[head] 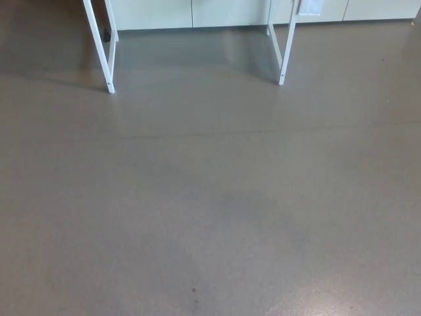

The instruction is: The robot walks towards a desk on which a file tray is kept in the middle and a cube is kept to its right. The robot lifts the cube using its right hand and places it on the file tray.

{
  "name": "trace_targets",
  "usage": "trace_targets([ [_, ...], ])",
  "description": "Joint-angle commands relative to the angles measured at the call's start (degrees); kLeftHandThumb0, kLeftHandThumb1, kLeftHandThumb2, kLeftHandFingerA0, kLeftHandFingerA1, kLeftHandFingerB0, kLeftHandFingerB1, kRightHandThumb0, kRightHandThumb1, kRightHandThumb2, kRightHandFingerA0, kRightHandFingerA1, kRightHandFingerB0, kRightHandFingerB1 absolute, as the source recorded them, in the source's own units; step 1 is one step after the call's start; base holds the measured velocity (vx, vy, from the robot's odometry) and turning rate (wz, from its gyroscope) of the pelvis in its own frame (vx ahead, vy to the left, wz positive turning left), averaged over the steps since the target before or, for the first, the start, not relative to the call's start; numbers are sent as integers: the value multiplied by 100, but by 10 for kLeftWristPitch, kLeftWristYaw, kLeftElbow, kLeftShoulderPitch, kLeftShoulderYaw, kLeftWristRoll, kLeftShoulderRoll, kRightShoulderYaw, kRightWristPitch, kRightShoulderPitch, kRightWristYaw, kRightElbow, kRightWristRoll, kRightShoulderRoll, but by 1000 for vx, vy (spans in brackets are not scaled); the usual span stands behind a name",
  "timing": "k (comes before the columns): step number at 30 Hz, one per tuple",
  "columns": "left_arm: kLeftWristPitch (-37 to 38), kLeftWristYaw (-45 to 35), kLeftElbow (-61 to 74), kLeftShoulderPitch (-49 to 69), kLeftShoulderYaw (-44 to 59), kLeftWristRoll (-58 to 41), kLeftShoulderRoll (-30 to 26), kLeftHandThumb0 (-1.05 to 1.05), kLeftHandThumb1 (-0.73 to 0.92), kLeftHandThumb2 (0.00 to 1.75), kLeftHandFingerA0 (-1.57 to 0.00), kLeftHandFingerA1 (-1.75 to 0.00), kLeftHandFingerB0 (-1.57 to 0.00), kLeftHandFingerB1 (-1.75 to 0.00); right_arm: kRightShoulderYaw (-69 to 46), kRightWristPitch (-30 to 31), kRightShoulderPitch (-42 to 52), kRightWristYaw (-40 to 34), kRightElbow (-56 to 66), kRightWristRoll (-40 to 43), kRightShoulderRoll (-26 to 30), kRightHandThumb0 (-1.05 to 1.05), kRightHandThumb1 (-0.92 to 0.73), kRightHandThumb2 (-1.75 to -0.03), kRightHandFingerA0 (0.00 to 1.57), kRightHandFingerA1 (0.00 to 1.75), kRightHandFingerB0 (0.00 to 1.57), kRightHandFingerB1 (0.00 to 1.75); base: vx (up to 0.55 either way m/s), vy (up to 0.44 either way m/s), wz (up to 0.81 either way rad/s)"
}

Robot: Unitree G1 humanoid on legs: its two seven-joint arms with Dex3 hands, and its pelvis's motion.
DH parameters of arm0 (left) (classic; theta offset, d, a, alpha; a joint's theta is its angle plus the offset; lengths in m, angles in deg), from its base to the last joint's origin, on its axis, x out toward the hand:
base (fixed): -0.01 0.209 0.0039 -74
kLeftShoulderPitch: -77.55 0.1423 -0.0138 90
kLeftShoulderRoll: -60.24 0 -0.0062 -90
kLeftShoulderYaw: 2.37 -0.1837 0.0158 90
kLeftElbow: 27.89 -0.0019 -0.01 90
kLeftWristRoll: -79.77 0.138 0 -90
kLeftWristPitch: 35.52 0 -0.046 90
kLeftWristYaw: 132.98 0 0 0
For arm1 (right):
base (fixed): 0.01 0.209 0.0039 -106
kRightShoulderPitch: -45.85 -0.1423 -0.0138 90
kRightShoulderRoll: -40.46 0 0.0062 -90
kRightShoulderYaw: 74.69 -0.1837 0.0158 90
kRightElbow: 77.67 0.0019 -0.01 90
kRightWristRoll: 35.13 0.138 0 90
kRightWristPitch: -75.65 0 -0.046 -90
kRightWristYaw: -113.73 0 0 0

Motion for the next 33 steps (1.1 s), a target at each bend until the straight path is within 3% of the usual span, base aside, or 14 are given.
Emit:
trace_targets([
  [1, -54, -36, 32, 12, 6, -15, -17, -64, 53, 88, -17, -58, -4, -45, 2, -63, -9, 17, -31, 6, 25, -66, -55, -83, 36, 47, 4, 28, 0, 0, 0],
  [10, -62, -42, 43, 18, 4, -11, -20, -64, 54, 89, -17, -58, -4, -45, -11, -94, -2, 31, -43, 29, 19, -60, -64, -59, 49, 38, 6, 27, 0, 0, 0],
  [15, -65, -50, 58, 30, 8, -15, -21, -62, 74, 62, -16, -54, -9, -36, 2, -93, 15, 16, -21, 15, 23, -67, -53, -86, 29, 48, 1, 26, 44, 5, 3],
  [16, -68, -51, 57, 28, 1, -9, -24, -64, 75, 63, -13, -55, -9, -36, -4, -98, 21, 19, -17, 22, 22, -66, -65, -61, 31, 32, 5, 22, -40, -23, 8],
  [18, -66, -53, 54, 28, 2, -10, -25, -69, 59, 93, -16, -58, -2, -42, -6, -95, 29, 13, -11, 25, 18, -70, -54, -88, 51, 62, 0, 25, -25, -12, 17],
  [20, -59, -58, 48, 28, 4, -14, -25, -38, 51, 106, -2, -53, 0, -52, 6, -93, 30, -3, -13, 10, 20, -68, -68, -62, 51, 37, 2, 21, -19, -5, -5],
  [21, -56, -62, 34, 20, 8, -19, -24, -72, 60, 92, -5, -54, -3, -42, 6, -93, 32, -4, -12, 11, 20, -69, -68, -62, 57, 38, 2, 21, 0, 0, 0],
  [23, -59, -62, 25, 14, 5, -16, -25, -39, 50, 106, -2, -53, 0, -52, 18, -91, 41, 0, 3, 1, 28, -78, -60, -91, 29, 46, 0, 18, 35, 101, -5],
  [26, -59, -74, 24, 10, 8, -21, -25, -70, 79, 63, -4, -51, -6, -32, 9, -81, 46, 9, 16, 20, 25, -70, -69, -62, 40, 34, 1, 20, 106, 198, -14],
  [27, -63, -78, 27, 11, 11, -26, -25, -74, 58, 97, -1, -46, -4, -33, 10, -78, 42, 9, 11, 19, 24, -77, -57, -89, 29, 46, 0, 20, 141, 310, -13],
  [29, -67, -87, 41, 19, 22, -37, -24, -77, 58, 97, -1, -42, -5, -28, 24, -66, 40, 2, 15, 1, 30, -74, -71, -63, 57, 43, 0, 19, 94, -16, -2],
  [30, -69, -91, 48, 22, 20, -35, -26, -77, 60, 99, -1, -41, -5, -27, 28, -65, 43, 1, 22, -3, 32, -75, -57, -91, 43, 53, 0, 22, 76, -11, -41],
  [32, -77, -94, 52, 21, 20, -35, -27, -77, 60, 99, 0, -43, -4, -28, 32, -70, 44, -12, 23, -6, 32, -70, -69, -62, 36, 32, 1, 20, 93, 201, 4],
  [33, -77, -94, 54, 23, 23, -37, -26, -78, 59, 99, 0, -42, -4, -27, 25, -74, 42, -1, 17, 7, 29, -70, -56, -90, 38, 51, 0, 22, 81, 186, 0],
])
